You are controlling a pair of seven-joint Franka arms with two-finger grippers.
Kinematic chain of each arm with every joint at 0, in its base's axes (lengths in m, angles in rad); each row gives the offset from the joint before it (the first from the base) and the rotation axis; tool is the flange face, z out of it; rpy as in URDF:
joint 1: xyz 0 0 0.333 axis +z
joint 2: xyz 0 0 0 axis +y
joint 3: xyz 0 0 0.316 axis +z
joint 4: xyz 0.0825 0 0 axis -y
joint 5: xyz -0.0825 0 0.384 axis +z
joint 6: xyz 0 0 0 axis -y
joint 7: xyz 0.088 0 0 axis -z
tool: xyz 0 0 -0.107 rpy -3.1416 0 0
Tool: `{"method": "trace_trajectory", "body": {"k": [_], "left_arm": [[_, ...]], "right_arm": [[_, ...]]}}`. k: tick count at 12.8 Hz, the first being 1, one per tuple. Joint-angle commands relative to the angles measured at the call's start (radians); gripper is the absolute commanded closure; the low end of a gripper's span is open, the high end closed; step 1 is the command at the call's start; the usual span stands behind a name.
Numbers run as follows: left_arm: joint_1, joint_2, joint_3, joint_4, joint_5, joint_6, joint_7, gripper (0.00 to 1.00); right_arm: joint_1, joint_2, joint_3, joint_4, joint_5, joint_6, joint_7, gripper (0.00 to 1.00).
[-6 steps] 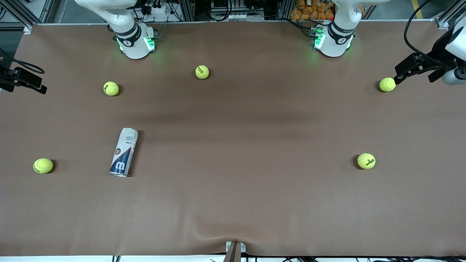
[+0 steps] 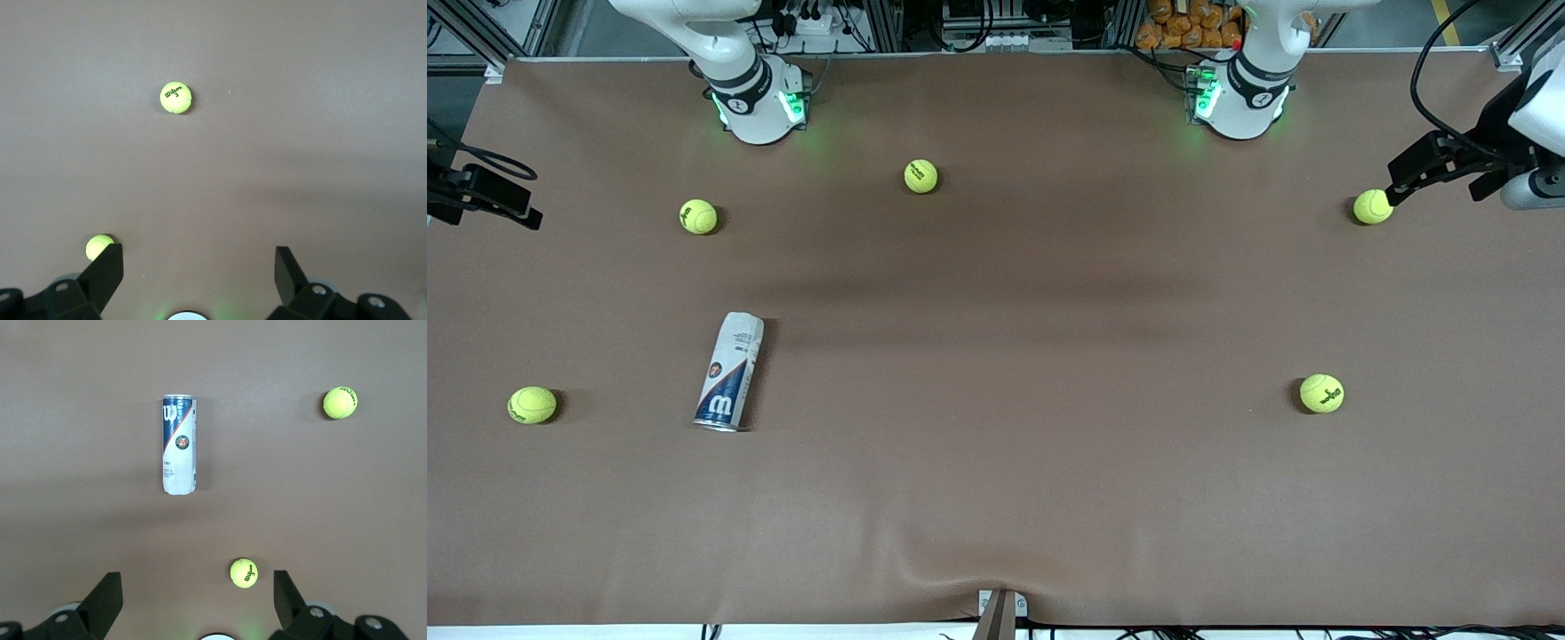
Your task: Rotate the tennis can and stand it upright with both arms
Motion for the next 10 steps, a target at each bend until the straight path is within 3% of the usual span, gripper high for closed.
{"method": "trace_trajectory", "body": {"k": [1, 10], "left_arm": [[0.003, 0.021, -0.002, 0.024, 0.018, -0.024, 0.016, 0.0], [-0.012, 0.027, -0.005, 0.021, 0.011, -0.022, 0.018, 0.0]], "right_arm": [[0.001, -0.024, 0.003, -0.021, -0.018, 0.004, 0.008, 0.0], [-0.007, -0.01, 0.001, -0.018, -0.02, 0.003, 0.009, 0.0]]}}
